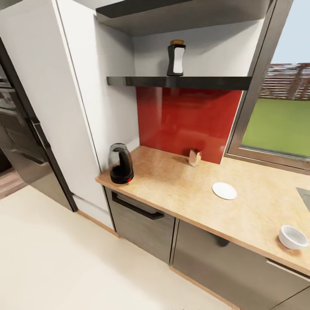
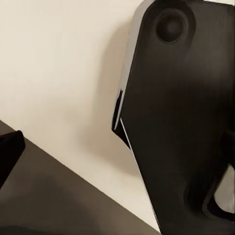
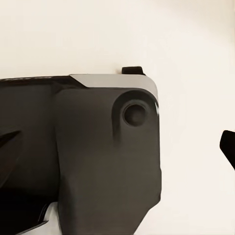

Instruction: Set up a coffee station on the kitchen countertop: keep the coffee maker on the countertop, move the bottle of coffee from the kitchen shelf to the counter next to the coffee maker, place a paper coffee filter on top of the coffee maker, put the saucer next to the coffee maker with the coffee cup on the saucer, and place the electric kettle next to the coffee maker.

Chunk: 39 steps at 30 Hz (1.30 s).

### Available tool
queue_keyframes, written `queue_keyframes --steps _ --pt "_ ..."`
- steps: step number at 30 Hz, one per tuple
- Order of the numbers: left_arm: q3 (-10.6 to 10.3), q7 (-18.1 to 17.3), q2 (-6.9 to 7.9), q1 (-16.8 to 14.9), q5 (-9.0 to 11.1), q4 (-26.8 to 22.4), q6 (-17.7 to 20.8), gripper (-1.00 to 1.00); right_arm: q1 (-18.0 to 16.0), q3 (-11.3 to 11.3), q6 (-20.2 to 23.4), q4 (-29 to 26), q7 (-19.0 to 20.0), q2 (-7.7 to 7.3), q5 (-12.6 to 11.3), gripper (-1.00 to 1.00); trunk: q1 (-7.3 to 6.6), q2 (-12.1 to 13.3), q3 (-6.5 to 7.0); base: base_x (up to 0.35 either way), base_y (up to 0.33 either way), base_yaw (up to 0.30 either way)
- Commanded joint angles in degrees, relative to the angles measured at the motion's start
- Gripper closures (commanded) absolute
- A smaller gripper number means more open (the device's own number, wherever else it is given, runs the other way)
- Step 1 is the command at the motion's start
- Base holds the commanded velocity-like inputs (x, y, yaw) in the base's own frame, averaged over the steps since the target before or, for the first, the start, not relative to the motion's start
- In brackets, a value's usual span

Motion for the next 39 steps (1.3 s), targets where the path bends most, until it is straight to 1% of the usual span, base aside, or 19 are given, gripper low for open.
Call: queue_keyframes --steps 1,6,9,11,12,14,15,16,17,18,19,21,22,24,27,37,38,39 --pt "-0.1 0.0 -0.06 0.0 0.5 0.1 -0.1 -1.00 0.0 0.5 -0.2 0.0 -0.2 0.03 -0.5 -1.00 0.02 -0.1 -0.07 0.000 0.000 -0.300" --pt "-0.1 0.0 0.18 0.1 0.3 0.4 -0.1 -1.00 0.0 0.5 -0.2 0.1 -0.2 -0.30 -0.4 -1.00 0.02 -0.1 -0.07 0.000 0.000 -0.300" --pt "-0.1 0.0 -0.07 0.1 0.4 0.4 -0.1 -1.00 0.0 0.6 -0.2 0.3 -0.1 -0.08 -0.2 -1.00 0.02 -0.1 -0.07 0.000 0.000 -0.300" --pt "0.0 0.0 -0.25 0.0 0.5 0.4 -0.1 -1.00 0.0 0.3 -0.1 0.8 0.0 0.05 0.3 -1.00 0.02 -0.1 -0.07 0.000 0.000 -0.300" --pt "0.0 0.0 -0.30 0.0 0.5 0.4 -0.1 -1.00 0.0 -0.3 -0.1 0.9 0.0 0.07 0.9 -1.00 0.02 -0.1 -0.07 0.000 0.000 -0.300" --pt "-0.1 0.0 -0.34 0.0 0.6 0.4 -0.1 -1.00 0.0 -5.8 -0.1 1.0 0.1 0.13 6.1 -1.00 0.02 -0.1 -0.07 0.000 0.000 -0.300" --pt "-0.1 0.0 -0.26 0.1 0.6 0.4 -0.1 -1.00 0.0 -9.1 -0.1 1.1 0.1 0.14 9.6 -1.00 0.02 -0.1 -0.07 0.000 0.000 -0.300" --pt "-0.1 0.0 -0.14 0.1 0.6 0.4 -0.1 -1.00 0.0 -12.8 -0.1 1.1 0.2 0.14 14.0 -1.00 0.02 -0.1 -0.07 0.000 0.000 -0.300" --pt "-0.1 0.0 0.00 0.1 0.6 0.4 -0.1 -1.00 0.0 -18.8 -0.1 1.2 0.1 0.19 22.6 -1.00 0.02 -0.1 -0.07 0.000 0.000 -0.300" --pt "-0.1 0.0 0.05 0.1 0.6 0.4 -0.1 -1.00 0.0 -22.7 -0.1 1.2 0.1 0.21 28.2 -1.00 0.02 -0.1 -0.07 0.000 0.000 -0.300" --pt "-0.1 0.0 0.09 0.1 0.5 0.4 -0.1 -1.00 0.0 -26.1 -0.1 1.2 0.0 0.22 33.2 -1.00 0.02 -0.1 -0.07 0.000 0.000 -0.298" --pt "-0.1 0.0 0.00 0.0 0.6 0.4 -0.1 -1.00 0.0 -31.0 -0.1 1.2 -0.1 0.24 40.2 -1.00 0.02 -0.1 -0.07 0.000 0.000 -0.279" --pt "-0.1 0.0 -0.18 0.0 0.6 0.4 -0.1 -1.00 0.0 -32.6 -0.1 1.2 -0.2 0.24 42.7 -1.00 0.02 -0.1 -0.07 0.000 0.000 -0.110" --pt "0.0 0.0 -0.26 0.0 0.6 0.4 -0.1 -1.00 0.0 -33.1 -0.2 1.1 0.0 0.23 43.6 -1.00 0.02 -0.1 -0.07 0.000 0.000 -0.046" --pt "0.1 0.0 -0.19 0.1 0.6 0.4 -0.1 -1.00 0.0 -33.1 -0.1 0.9 0.1 0.30 44.0 -1.00 0.02 -0.1 -0.07 0.000 0.000 -0.020" --pt "0.0 0.0 -0.17 0.0 0.6 0.4 -0.1 -1.00 0.0 -33.4 -0.3 0.7 -0.1 0.39 43.8 -1.00 0.02 -0.1 -0.07 0.000 0.000 -0.016" --pt "0.1 0.0 -0.82 -0.5 0.8 -2.2 -1.5 -1.00 0.0 -33.5 -0.3 0.7 -0.2 0.32 43.7 -1.00 0.02 -0.1 -0.07 0.000 0.000 -0.003" --pt "0.0 0.0 -0.72 -0.6 0.7 -3.5 -2.3 -1.00 0.0 -33.5 -0.3 0.7 -0.2 0.29 43.7 -1.00 0.02 -0.1 -0.07 0.000 0.000 -0.002"
